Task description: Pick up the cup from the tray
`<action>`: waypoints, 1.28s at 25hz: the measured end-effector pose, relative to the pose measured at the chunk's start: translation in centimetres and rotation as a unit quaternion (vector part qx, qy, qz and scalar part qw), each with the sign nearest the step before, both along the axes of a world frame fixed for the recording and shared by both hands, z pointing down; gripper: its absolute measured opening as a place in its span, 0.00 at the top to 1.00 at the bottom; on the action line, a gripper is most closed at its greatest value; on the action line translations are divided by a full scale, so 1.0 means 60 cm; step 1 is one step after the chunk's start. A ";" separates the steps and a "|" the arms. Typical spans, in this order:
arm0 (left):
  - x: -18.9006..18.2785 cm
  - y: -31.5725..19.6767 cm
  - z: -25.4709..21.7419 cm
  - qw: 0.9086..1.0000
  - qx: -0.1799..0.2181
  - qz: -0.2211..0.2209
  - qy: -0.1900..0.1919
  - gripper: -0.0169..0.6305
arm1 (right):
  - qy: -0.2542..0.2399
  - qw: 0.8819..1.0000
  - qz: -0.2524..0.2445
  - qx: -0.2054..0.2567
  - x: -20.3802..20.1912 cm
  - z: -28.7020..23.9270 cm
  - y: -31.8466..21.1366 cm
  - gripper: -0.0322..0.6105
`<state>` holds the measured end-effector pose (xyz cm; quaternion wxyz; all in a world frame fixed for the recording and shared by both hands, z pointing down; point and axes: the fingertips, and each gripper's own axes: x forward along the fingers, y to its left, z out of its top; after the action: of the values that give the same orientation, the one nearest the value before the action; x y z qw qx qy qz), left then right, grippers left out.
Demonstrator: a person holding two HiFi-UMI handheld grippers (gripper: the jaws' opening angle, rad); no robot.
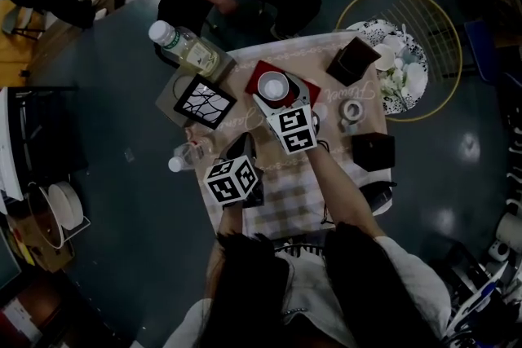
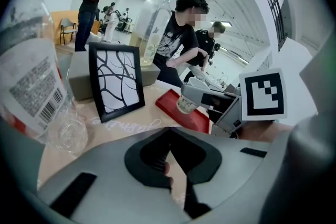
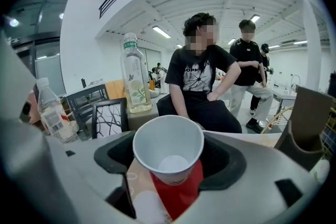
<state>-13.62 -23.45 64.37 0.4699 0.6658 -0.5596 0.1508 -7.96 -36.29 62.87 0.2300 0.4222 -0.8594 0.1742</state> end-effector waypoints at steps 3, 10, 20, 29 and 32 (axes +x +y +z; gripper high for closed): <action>0.013 0.007 -0.010 1.000 0.006 0.012 0.000 0.96 | 0.001 1.000 0.011 0.003 0.021 -0.013 0.021 0.38; 0.045 0.030 -0.026 0.999 0.014 0.042 0.002 0.96 | 0.005 0.999 0.047 0.009 0.083 -0.033 0.075 0.38; 0.101 0.068 -0.035 0.996 0.021 0.088 0.000 0.96 | 0.012 0.994 0.104 -0.004 0.180 -0.022 0.158 0.38; 0.123 0.098 -0.036 0.994 0.026 0.108 -0.021 0.96 | 0.021 0.992 0.128 -0.003 0.222 0.008 0.201 0.38; 0.123 0.107 -0.033 0.994 0.023 0.109 -0.025 0.96 | 0.029 0.992 0.121 -0.003 0.225 0.023 0.214 0.38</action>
<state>-6.23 -17.06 62.40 0.4214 0.7291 -0.4988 0.2049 5.52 -23.46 64.24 0.2337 0.5276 -0.7941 0.1910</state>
